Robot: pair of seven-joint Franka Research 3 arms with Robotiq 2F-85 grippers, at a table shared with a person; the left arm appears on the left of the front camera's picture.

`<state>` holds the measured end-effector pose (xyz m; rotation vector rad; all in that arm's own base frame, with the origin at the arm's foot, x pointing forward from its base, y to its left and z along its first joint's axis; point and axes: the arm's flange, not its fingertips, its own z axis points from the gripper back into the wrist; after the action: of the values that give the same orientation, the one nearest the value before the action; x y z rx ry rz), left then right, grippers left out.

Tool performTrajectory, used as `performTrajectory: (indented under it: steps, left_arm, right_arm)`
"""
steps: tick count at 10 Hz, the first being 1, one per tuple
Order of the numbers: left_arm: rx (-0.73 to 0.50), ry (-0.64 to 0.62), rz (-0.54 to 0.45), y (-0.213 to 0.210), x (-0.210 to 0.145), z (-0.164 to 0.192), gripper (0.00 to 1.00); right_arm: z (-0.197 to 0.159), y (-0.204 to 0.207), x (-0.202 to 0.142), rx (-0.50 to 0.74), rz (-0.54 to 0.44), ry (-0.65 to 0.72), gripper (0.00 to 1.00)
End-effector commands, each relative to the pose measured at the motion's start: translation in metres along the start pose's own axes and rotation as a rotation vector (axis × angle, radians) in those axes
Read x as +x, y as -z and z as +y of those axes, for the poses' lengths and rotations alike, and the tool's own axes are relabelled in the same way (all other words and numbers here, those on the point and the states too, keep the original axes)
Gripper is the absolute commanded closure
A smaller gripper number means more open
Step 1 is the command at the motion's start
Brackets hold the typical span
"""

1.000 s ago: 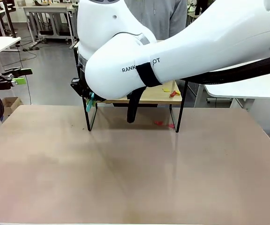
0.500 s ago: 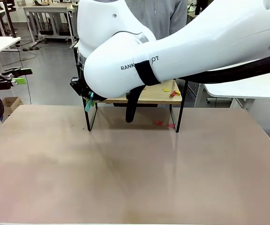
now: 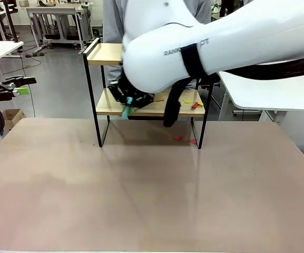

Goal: Clean the shelf.
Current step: Clean the specific section of the Shelf indicated by the human with the Duster.

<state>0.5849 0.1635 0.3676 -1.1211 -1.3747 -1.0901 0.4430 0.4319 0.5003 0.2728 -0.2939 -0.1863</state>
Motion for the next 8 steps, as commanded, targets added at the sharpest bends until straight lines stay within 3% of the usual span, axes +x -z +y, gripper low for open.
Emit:
performTrajectory:
  steps: [1,6,8]
  left_arm:
    - [0.003,0.016,0.003,0.001,0.004,-0.001,0.0]
    - [0.003,0.016,0.003,0.001,0.004,-0.001,0.0]
    - [0.003,0.016,0.003,0.001,0.004,-0.001,0.0]
  right_arm:
    - [-0.049,-0.005,-0.001,-0.001,0.022,0.011,0.87]
    - [-0.13,-0.027,0.021,-0.038,0.052,0.064,0.87]
    - [-0.161,-0.033,0.032,-0.11,0.047,0.081,0.87]
